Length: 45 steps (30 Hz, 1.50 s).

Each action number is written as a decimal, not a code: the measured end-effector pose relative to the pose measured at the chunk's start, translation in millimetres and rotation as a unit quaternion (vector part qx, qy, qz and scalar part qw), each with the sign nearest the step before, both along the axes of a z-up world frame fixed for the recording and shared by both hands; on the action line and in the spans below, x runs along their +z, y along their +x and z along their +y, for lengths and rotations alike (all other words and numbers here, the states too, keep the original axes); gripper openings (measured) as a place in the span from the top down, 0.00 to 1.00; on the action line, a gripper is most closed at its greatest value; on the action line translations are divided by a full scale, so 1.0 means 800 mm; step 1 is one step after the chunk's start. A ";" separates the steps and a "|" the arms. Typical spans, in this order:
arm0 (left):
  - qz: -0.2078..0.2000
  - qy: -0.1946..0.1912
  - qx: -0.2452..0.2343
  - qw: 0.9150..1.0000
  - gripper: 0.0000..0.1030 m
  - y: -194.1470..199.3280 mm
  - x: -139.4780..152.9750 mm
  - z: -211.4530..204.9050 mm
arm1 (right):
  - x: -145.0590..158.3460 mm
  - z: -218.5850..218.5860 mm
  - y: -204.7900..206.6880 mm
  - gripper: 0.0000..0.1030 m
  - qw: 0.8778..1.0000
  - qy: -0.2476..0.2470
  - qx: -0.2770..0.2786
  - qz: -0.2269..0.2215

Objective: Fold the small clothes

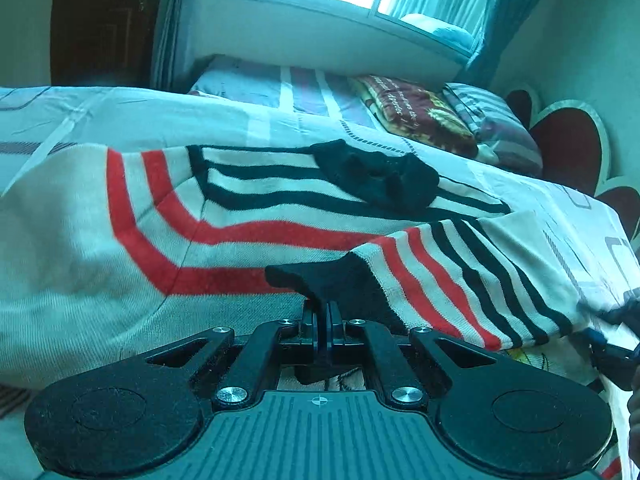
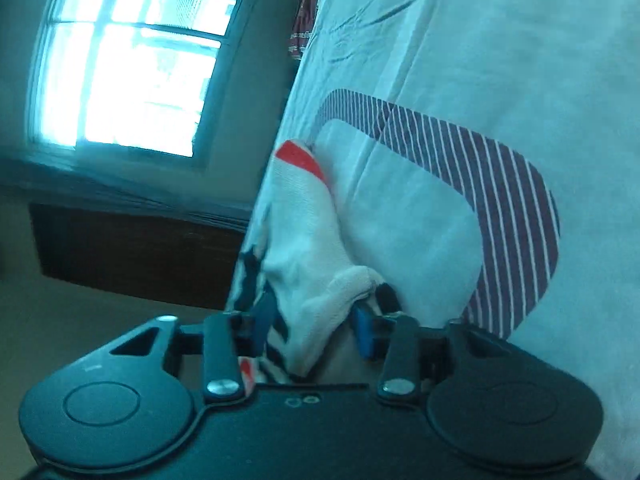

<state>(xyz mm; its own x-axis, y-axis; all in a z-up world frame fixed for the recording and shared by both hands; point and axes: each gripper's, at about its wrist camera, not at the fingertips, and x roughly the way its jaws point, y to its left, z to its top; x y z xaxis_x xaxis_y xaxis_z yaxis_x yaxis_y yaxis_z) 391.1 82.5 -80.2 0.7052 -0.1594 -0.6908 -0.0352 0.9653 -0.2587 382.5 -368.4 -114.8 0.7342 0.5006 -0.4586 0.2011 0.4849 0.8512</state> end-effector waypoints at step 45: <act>-0.038 0.151 -0.031 0.987 0.38 0.058 -0.008 -0.059 | 0.026 -0.002 0.167 0.70 0.958 -0.223 0.112 -0.145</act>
<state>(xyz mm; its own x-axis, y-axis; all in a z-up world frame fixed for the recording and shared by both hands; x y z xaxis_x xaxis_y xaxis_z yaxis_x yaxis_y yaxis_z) 437.4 35.3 -86.8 0.7517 0.0020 -0.6595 0.0343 0.9985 0.0422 516.0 -369.6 -93.8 0.7605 0.4623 -0.4559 -0.1637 0.8160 0.5544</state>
